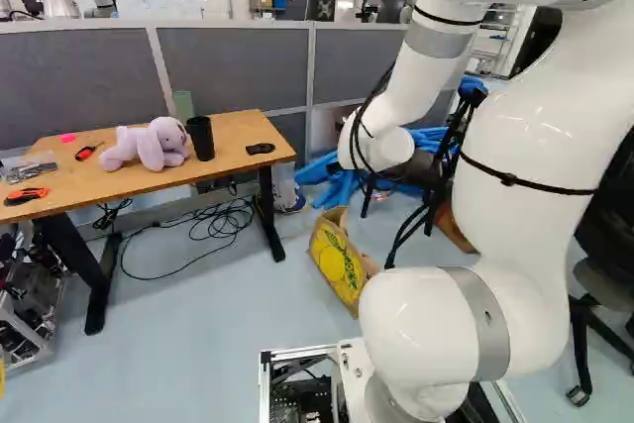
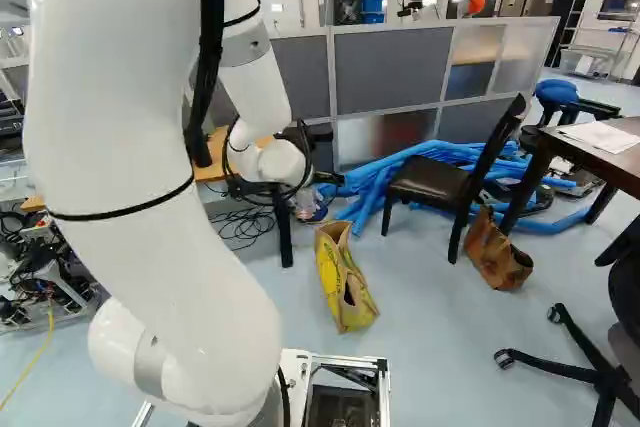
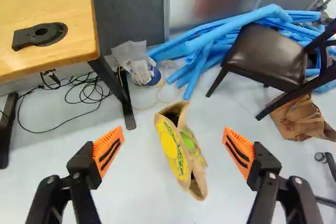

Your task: Pick up the bag on the ground and place it on the table

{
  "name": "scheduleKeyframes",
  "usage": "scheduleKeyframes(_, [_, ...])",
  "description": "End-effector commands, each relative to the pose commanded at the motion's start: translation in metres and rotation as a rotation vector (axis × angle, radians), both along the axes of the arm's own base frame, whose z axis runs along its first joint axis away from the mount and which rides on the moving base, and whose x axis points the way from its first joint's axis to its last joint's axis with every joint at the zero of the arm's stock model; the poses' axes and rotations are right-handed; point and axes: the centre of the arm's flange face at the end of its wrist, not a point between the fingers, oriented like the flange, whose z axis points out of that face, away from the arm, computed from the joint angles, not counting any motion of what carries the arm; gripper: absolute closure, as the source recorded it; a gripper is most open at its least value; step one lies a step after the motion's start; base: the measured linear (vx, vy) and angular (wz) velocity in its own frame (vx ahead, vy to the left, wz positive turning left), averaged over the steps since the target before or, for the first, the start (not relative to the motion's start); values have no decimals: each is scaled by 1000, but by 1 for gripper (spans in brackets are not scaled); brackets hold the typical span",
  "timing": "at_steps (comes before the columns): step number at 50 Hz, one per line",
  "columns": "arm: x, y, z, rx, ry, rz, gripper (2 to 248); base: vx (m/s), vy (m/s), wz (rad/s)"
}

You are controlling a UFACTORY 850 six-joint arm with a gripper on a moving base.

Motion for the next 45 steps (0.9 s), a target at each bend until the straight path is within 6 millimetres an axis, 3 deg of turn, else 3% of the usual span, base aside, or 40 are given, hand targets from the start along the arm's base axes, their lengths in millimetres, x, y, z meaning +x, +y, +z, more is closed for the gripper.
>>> scheduleKeyframes(24, [46,-8,-5,-2,7,-6,3,0,0,0])
scheduleKeyframes(45, [92,-16,-31,0,23,-12,3,0,0,0])
